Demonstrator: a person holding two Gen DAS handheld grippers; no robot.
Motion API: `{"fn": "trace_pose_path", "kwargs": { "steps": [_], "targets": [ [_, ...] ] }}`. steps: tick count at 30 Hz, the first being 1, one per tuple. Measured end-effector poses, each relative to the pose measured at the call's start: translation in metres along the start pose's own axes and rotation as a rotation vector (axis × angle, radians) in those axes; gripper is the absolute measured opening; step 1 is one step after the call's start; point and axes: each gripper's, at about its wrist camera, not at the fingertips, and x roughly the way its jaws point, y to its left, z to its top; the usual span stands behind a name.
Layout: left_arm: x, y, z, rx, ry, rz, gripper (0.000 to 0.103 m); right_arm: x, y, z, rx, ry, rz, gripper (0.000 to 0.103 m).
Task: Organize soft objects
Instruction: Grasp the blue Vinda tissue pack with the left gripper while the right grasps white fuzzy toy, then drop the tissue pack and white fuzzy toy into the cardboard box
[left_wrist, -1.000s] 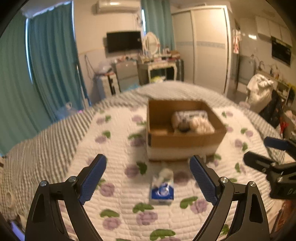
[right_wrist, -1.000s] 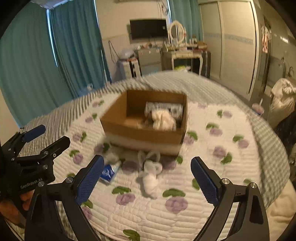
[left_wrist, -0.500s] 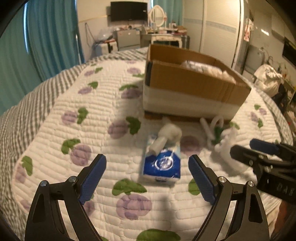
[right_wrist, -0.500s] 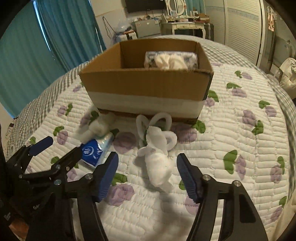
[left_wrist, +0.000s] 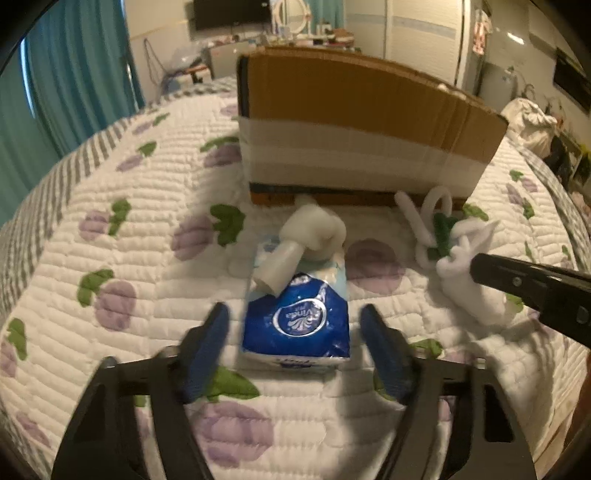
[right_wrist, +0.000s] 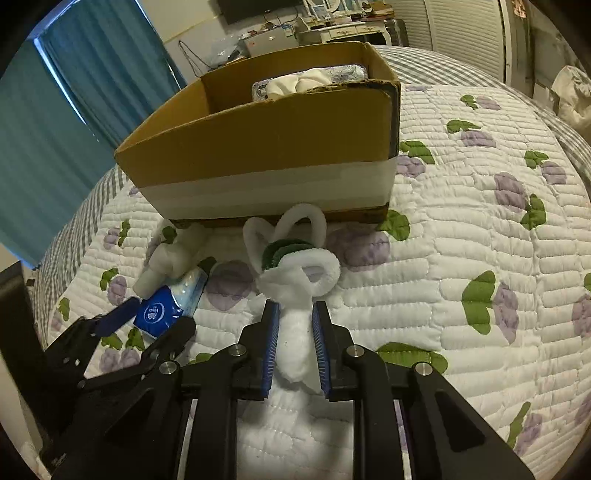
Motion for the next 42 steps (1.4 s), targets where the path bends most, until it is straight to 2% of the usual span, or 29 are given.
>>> {"fn": "trace_pose_path", "kwargs": {
  "steps": [1, 2, 4, 5, 6, 8, 10, 13, 20, 27, 33, 36, 40, 42],
  "targets": [
    [0.002, 0.0, -0.001, 0.002, 0.005, -0.002, 0.054, 0.0, 0.001, -0.001, -0.006, -0.004, 0.0, 0.019],
    [0.002, -0.001, -0.002, 0.001, 0.004, -0.002, 0.053, -0.001, 0.002, -0.002, -0.012, -0.011, -0.014, 0.019],
    [0.0, 0.001, -0.004, -0.009, -0.005, -0.013, 0.052, 0.003, 0.002, -0.004, -0.007, 0.004, -0.022, 0.029],
    [-0.001, 0.002, -0.004, -0.012, -0.005, -0.018, 0.052, 0.006, 0.003, -0.005, -0.005, 0.017, -0.022, 0.047],
    [-0.002, 0.004, -0.005, -0.017, -0.007, -0.025, 0.052, 0.008, 0.003, -0.006, -0.004, 0.027, -0.026, 0.055],
    [-0.005, 0.005, -0.006, -0.027, -0.009, -0.032, 0.051, 0.011, 0.003, -0.01, -0.005, 0.025, -0.027, 0.051],
    [-0.008, 0.007, -0.007, -0.041, -0.008, -0.041, 0.051, 0.012, 0.004, -0.011, -0.009, 0.025, -0.02, 0.033],
    [-0.011, 0.007, -0.007, -0.05, -0.005, -0.051, 0.051, 0.006, 0.007, -0.012, -0.033, 0.002, -0.029, 0.027],
    [-0.036, 0.009, -0.007, -0.089, -0.006, -0.083, 0.05, -0.035, 0.014, -0.004, -0.018, -0.09, -0.003, 0.026],
    [-0.097, 0.005, 0.008, -0.058, -0.114, -0.08, 0.05, -0.083, 0.027, 0.008, -0.031, -0.173, 0.016, 0.026],
    [-0.149, 0.014, 0.044, -0.048, -0.209, -0.069, 0.05, -0.123, 0.036, 0.031, -0.007, -0.235, 0.053, 0.026],
    [-0.174, 0.019, 0.073, -0.02, -0.286, -0.051, 0.05, -0.14, 0.042, 0.053, -0.015, -0.275, 0.069, 0.026],
    [-0.182, 0.022, 0.103, 0.003, -0.356, -0.049, 0.05, -0.152, 0.054, 0.087, -0.055, -0.324, 0.078, 0.026],
    [-0.172, 0.024, 0.12, 0.015, -0.378, -0.05, 0.05, -0.154, 0.062, 0.106, -0.098, -0.34, 0.062, 0.026]
  ]
}}
